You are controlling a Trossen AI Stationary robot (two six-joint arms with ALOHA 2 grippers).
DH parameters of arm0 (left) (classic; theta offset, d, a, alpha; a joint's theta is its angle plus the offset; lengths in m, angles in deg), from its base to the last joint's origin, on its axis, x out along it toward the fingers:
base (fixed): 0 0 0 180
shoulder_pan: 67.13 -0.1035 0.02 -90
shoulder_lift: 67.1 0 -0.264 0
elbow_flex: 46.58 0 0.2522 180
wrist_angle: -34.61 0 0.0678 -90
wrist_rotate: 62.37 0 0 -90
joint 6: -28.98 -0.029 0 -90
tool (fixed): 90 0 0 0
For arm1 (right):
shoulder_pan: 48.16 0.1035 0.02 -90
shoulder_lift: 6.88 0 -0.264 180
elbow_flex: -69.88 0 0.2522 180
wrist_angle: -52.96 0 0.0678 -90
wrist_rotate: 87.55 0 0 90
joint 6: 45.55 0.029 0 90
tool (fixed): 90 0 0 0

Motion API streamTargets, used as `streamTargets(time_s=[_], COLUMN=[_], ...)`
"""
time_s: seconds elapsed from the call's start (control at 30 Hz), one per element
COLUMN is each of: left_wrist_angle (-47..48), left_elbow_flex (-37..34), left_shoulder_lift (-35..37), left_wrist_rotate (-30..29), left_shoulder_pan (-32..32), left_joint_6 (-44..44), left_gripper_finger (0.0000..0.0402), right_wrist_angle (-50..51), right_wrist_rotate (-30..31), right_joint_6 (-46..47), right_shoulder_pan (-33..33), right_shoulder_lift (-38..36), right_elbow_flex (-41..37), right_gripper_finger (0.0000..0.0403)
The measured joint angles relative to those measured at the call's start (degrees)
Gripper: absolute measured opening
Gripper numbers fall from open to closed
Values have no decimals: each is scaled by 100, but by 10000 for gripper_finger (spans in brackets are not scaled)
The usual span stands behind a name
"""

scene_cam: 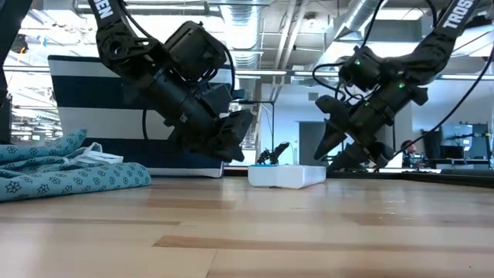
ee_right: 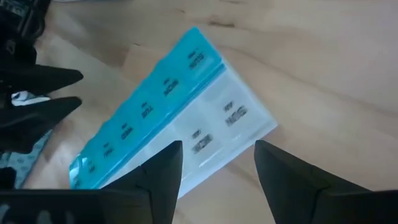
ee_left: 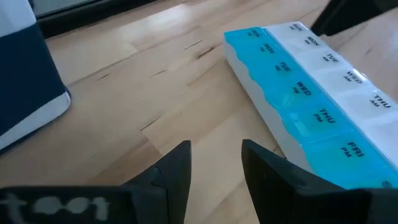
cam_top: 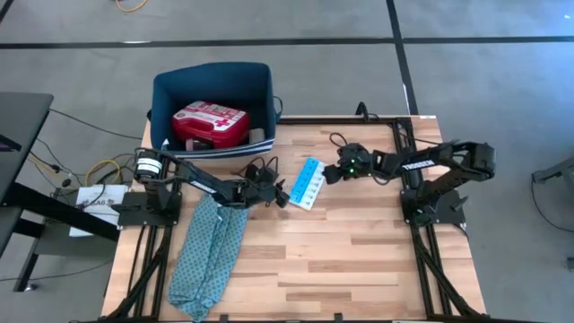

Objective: Pick & place medical supplies in basket/bin
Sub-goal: Put the blue and white pill organizer into the blue bin

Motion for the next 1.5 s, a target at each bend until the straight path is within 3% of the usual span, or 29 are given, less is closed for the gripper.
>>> streamTargets(time_s=[0.3,0.47,0.63,0.97,1.13,1.37,1.5], left_wrist_angle=[-172,-266,-310,139,197,-132,-74], left_elbow_flex=[0,0,0,6,11,68,175], left_shoulder_lift=[2,4,4,26,39,5,2], left_wrist_rotate=[29,83,352,937,1268,2200,2242], left_shoulder_pan=[-22,-22,-20,-162,-158,88,213], left_joint_6=[50,89,316,1265,1295,1355,1076], left_gripper_finger=[130,130,130,130,130,130,130], right_wrist_angle=[-126,-1025,-1997,-1930,-1775,-1657,-1523], right_wrist_rotate=[407,514,246,114,48,-53,-158], right_joint_6=[586,691,769,627,518,414,291], right_shoulder_pan=[362,309,158,360,424,451,525], right_shoulder_lift=[255,813,1389,1862,1836,1889,1888], right_elbow_flex=[-5,17,84,638,849,1010,1008], right_gripper_finger=[198,198,201,201,202,200,197])
